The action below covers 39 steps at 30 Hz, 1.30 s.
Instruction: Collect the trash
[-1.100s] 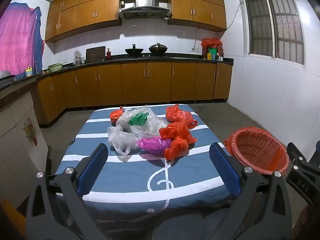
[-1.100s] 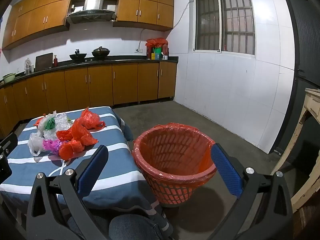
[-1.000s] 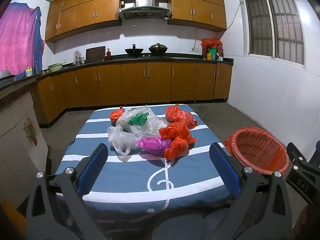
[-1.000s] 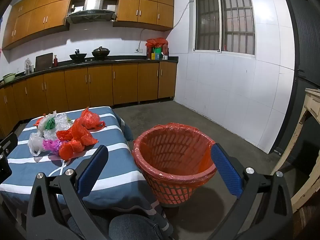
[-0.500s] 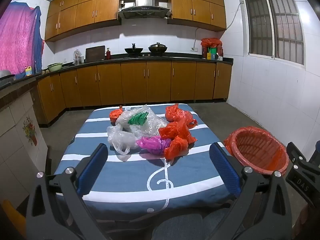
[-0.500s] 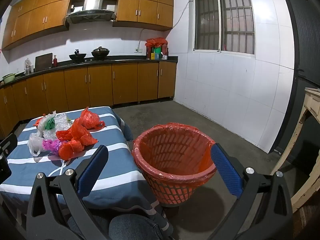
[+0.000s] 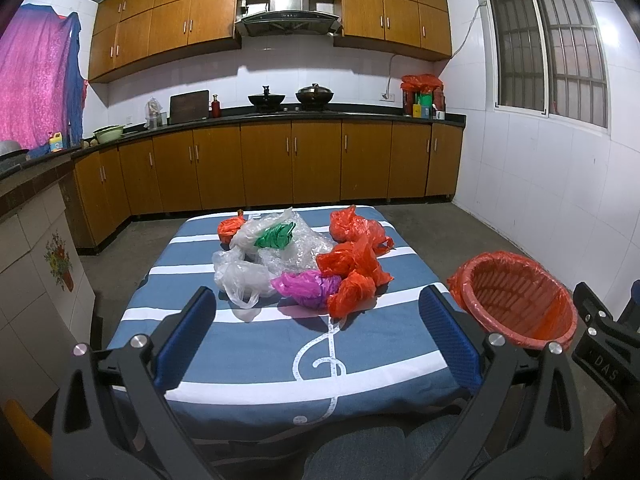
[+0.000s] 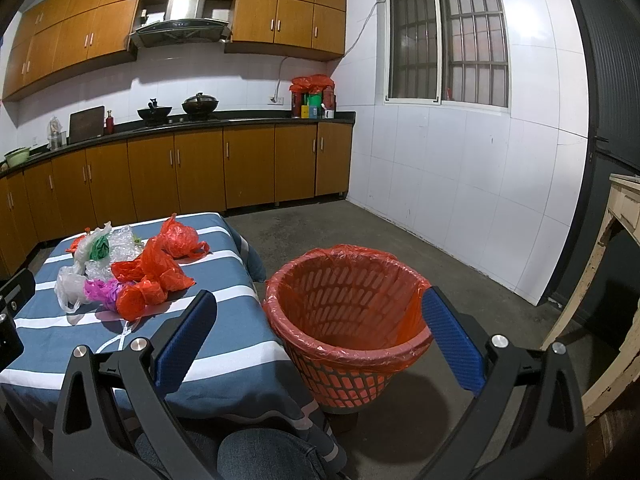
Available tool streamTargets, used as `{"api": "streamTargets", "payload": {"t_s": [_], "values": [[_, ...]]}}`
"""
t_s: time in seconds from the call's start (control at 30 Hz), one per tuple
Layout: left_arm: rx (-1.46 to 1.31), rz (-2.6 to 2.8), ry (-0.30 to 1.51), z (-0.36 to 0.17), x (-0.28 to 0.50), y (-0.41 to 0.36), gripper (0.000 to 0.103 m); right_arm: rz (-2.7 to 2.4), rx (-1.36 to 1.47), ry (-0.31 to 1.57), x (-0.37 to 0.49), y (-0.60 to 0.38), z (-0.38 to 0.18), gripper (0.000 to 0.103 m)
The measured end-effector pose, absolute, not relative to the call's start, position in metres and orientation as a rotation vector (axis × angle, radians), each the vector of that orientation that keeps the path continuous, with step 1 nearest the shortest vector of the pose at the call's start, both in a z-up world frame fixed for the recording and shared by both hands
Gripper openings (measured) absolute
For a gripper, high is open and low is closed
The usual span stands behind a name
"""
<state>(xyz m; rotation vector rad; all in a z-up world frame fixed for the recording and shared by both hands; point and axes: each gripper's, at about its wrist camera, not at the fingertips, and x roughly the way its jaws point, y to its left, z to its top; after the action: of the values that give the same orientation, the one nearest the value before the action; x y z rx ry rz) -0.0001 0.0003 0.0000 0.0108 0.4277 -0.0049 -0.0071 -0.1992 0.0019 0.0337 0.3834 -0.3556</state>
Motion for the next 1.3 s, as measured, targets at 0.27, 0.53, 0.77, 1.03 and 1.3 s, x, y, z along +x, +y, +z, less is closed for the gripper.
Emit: {"api": "streamTargets", "payload": {"t_s": [0.27,0.53,0.77,1.03,1.3], "values": [[0.012,-0.005,0.429,-0.0001,-0.0001,0.0003,0.099,-0.355,0.034,0.384,-0.0068,-0.1995,0.0017,0.101],[0.012,-0.005,0.43,0.0,-0.0007,0.0007,0.099,-0.355,0.033,0.385,-0.0065,-0.1989,0.0015,0.101],[0.013,-0.005,0.431,-0.0002,0.0002,0.0003,0.099,-0.356,0.035,0.385,-0.006,-0.1991,0.0015,0.101],[0.014,-0.005,0.432,-0.0002,0.0,0.0005,0.099,-0.356,0.036,0.386,-0.0055,-0.199,0.001,0.101],[0.015,-0.005,0.433,-0.0002,0.0,0.0005,0.099,-0.356,0.036,0.387,-0.005,-0.199,0.0002,0.101]]}}
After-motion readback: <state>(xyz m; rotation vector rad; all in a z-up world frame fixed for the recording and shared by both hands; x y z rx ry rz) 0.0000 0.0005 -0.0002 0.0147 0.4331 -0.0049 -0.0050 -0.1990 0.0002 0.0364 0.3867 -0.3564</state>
